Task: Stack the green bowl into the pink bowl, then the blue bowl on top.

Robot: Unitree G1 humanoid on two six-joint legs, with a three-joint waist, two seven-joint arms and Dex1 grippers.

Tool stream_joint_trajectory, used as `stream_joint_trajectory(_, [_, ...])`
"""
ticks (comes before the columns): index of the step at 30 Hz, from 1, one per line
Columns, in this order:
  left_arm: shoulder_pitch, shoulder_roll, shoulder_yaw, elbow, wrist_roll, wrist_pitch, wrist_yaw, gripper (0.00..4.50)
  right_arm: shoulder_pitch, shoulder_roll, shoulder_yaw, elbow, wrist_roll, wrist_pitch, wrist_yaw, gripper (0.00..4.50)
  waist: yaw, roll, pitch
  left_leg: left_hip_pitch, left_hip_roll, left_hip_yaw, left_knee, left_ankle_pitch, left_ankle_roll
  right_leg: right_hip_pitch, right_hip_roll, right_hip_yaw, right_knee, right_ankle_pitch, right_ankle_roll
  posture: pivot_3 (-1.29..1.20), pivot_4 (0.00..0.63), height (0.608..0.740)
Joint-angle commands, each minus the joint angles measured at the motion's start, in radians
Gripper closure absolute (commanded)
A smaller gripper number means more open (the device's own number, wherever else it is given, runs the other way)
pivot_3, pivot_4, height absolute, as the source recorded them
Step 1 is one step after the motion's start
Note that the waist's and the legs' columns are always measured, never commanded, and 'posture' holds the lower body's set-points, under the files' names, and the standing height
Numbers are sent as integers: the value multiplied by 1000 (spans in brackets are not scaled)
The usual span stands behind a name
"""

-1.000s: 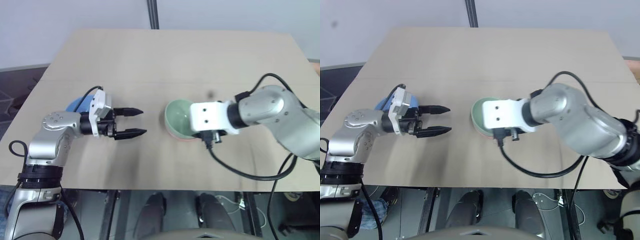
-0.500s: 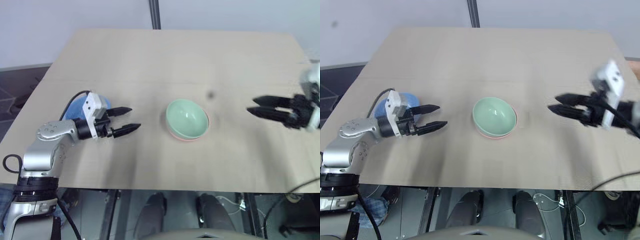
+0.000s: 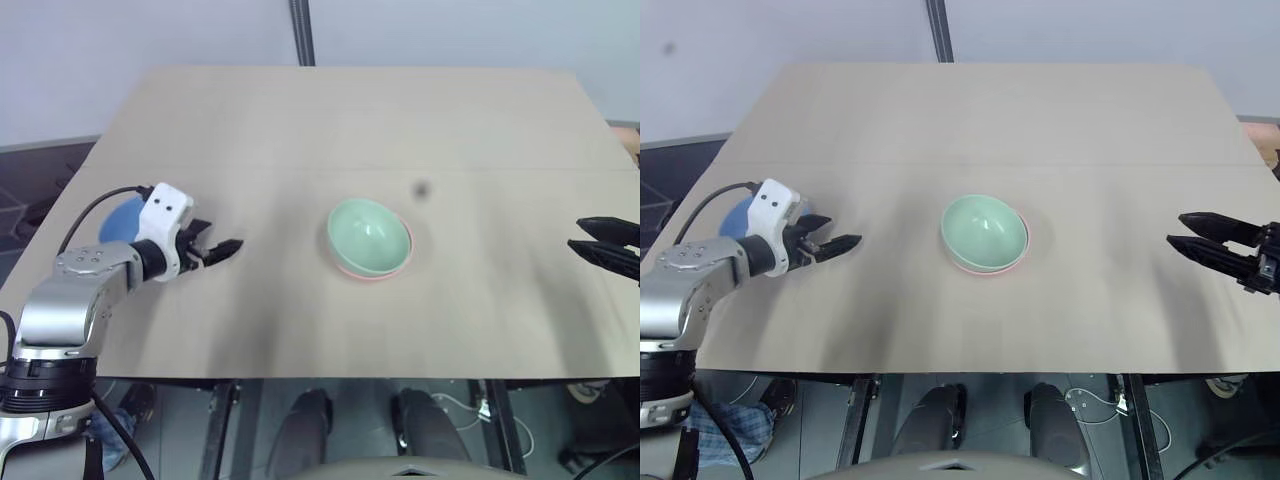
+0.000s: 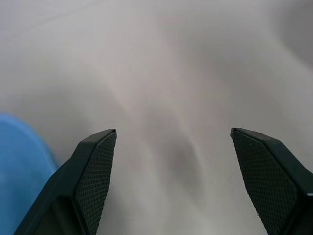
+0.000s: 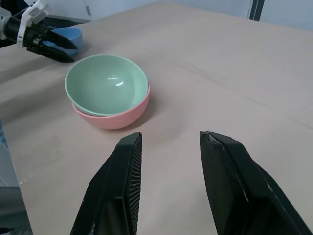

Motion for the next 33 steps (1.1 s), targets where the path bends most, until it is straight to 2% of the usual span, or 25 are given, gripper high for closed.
stream_joint_trajectory(1, [-47,6,92,-97,-61,53,25,531,-5,-28,9,13,15,-51,-6,2551,1,0,0,0,0,0,0,0,0,0,0,0,0,0,0,0,150,740])
stream_joint_trajectory(8, [-2,90,153,-149,-70,109,12,531,-3,-45,38,52,25,-111,19,2551,-2,0,0,0,0,0,-1,0,0,0,0,0,0,0,0,0,150,740])
stream_joint_trajectory(14, [211,174,241,-163,-19,140,-34,531,-57,-35,53,55,72,-164,44,2551,-1,-1,1,0,0,1,-1,0,0,0,0,1,-1,0,0,0,150,740])
stream_joint_trajectory(18, [261,195,244,-142,0,125,-43,531,-115,-32,82,48,108,-190,54,2551,1,0,1,2,0,1,-1,0,0,0,0,1,0,0,0,0,150,740])
stream_joint_trajectory(29, [203,209,128,-42,78,29,-47,531,-155,-48,126,18,143,-213,44,2551,3,0,2,0,0,0,-2,0,0,0,-1,0,-1,0,0,0,150,740])
stream_joint_trajectory(33, [165,228,31,7,134,-67,-76,531,-152,-41,126,2,156,-222,37,2551,2,0,2,0,0,0,-1,0,0,0,-1,0,-1,0,0,0,150,740])
